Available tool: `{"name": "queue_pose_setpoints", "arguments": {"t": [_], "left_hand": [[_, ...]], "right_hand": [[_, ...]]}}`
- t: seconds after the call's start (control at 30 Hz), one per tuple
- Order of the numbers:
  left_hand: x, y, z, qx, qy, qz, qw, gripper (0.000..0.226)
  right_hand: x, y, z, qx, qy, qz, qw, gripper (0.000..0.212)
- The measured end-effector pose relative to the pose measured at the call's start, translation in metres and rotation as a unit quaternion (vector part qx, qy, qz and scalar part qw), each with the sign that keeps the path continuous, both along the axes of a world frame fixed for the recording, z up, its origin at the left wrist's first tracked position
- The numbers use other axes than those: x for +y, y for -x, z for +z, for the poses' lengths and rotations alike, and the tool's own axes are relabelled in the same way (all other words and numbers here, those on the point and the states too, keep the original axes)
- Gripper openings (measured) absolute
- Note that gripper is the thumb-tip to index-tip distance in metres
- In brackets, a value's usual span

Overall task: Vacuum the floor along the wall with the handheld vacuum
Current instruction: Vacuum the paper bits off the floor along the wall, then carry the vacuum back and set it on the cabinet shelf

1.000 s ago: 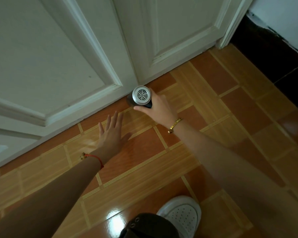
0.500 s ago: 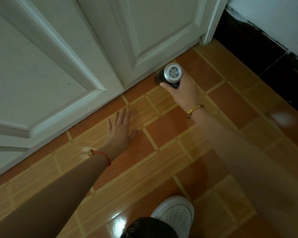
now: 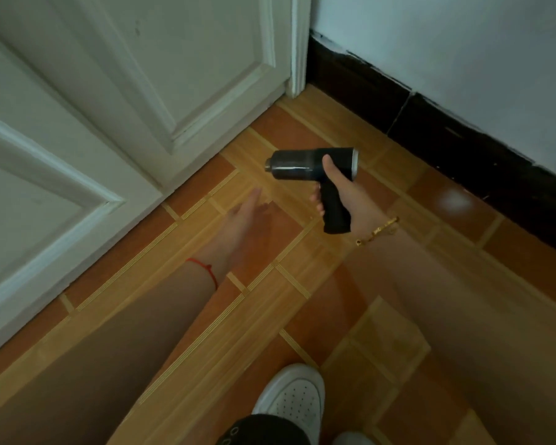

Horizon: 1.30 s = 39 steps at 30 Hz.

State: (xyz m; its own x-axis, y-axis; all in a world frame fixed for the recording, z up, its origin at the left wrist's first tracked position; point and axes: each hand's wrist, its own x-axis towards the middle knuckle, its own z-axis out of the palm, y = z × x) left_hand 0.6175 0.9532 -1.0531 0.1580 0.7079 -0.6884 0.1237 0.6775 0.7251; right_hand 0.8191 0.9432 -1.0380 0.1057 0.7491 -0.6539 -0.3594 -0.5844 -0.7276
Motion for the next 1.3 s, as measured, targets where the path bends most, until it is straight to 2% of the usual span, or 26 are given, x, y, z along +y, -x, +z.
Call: {"name": "queue_pose_setpoints", "arguments": {"t": [0.1, 0.23, 0.4, 0.6, 0.73, 1.17, 1.3], "left_hand": [[0.0, -0.024, 0.01, -0.133, 0.047, 0.059, 0.988, 0.065], [-0.008, -0.053, 0.015, -0.192, 0.051, 0.076, 0.977, 0.053], [-0.014, -0.077, 0.016, -0.198, 0.074, 0.082, 0.974, 0.052], [-0.023, -0.099, 0.013, -0.193, 0.067, 0.024, 0.979, 0.049], [-0.029, -0.113, 0.011, -0.182, 0.06, 0.003, 0.981, 0.033], [-0.041, -0.138, 0.014, -0.171, 0.052, -0.004, 0.984, 0.028], [-0.042, -0.142, 0.013, -0.166, 0.044, -0.015, 0.985, 0.03]], "right_hand": [[-0.023, -0.011, 0.0, 0.05, 0.008, 0.015, 0.999, 0.05], [-0.054, -0.027, 0.001, 0.043, 0.008, 0.032, 0.999, 0.051], [-0.084, -0.039, -0.002, 0.064, 0.003, 0.015, 0.998, 0.051], [-0.112, -0.053, -0.004, 0.114, -0.013, -0.026, 0.993, 0.051], [-0.125, -0.06, -0.005, 0.134, -0.015, -0.049, 0.99, 0.051], [-0.14, -0.08, -0.008, 0.138, -0.024, -0.069, 0.988, 0.05], [-0.141, -0.084, -0.01, 0.113, -0.015, -0.069, 0.991, 0.051]]}}
